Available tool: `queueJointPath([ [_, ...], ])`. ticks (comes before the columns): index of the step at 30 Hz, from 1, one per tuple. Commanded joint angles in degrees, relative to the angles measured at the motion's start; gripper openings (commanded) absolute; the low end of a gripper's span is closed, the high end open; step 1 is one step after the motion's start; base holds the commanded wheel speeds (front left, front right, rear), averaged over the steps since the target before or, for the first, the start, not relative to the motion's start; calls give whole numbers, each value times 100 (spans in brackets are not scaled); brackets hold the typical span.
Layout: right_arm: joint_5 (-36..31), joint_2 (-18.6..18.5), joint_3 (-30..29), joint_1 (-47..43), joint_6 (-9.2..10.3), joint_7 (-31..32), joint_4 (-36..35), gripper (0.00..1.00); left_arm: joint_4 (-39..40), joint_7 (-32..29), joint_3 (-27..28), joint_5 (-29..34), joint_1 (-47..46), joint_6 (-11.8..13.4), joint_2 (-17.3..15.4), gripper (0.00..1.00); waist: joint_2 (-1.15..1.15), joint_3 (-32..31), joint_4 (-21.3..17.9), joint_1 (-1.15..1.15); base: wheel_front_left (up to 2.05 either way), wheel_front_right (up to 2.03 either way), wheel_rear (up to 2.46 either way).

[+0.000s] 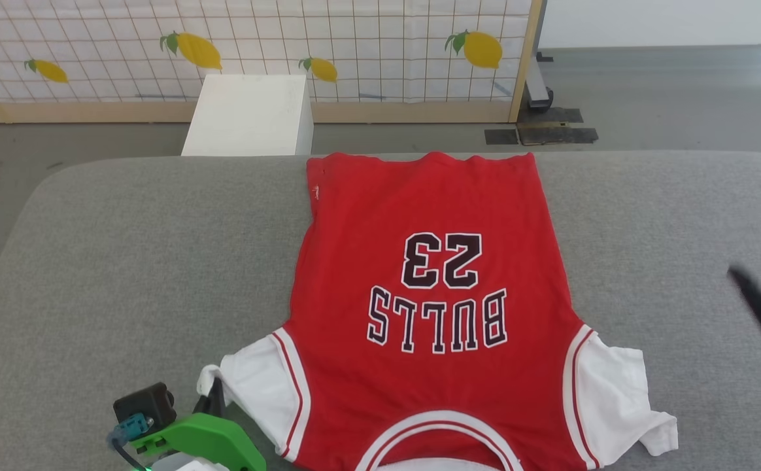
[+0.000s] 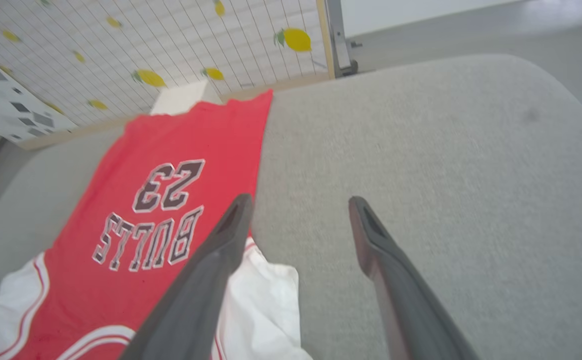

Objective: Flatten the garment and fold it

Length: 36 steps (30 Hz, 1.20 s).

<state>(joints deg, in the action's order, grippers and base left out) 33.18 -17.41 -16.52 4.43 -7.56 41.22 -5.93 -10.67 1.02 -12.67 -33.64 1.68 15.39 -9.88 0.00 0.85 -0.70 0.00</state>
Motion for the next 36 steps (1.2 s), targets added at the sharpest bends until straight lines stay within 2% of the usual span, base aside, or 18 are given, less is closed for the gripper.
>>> queueJointPath([
  [1, -72, 249, -117, 432, 8, -277, 6, 100, 69, 44, 3, 56, 13, 37, -30, 0, 0, 62, 28, 0, 0, 0, 0],
  [5, -513, 506, -60, 1227, 8, -857, 397, 100, 287, 78, -61, 125, -88, 72, -4, 0, 0, 331, 178, 0, 0, 0, 0],
  [9, -904, 496, 96, 2036, 8, -1222, 899, 100, 579, 105, -227, 218, -325, 79, 123, 0, 0, 843, 533, 0, 0, 0, 0],
  [18, -1605, -179, 567, 4034, 8, -1255, 2085, 100, 1231, 470, -591, 391, -744, 167, 481, 0, 0, 2311, 1303, 0, 0, 0, 0],
  [22, -1918, -455, 865, 4862, 8, -1008, 2674, 100, 1535, 678, -784, 415, -755, 259, 584, 0, 0, 2888, 1552, 0, 0, 0, 0],
  [27, -2212, -845, 1284, 5638, 8, -242, 3292, 100, 1828, 868, -1051, 411, -783, 328, 646, 0, 0, 3510, 1828, 0, 0, 0, 0],
  [36, -2152, -1354, 1897, 6071, 8, 698, 3545, 100, 2162, 1054, -1357, 393, -796, 466, 680, 0, 0, 4090, 2075, 0, 0, 0, 0],
])
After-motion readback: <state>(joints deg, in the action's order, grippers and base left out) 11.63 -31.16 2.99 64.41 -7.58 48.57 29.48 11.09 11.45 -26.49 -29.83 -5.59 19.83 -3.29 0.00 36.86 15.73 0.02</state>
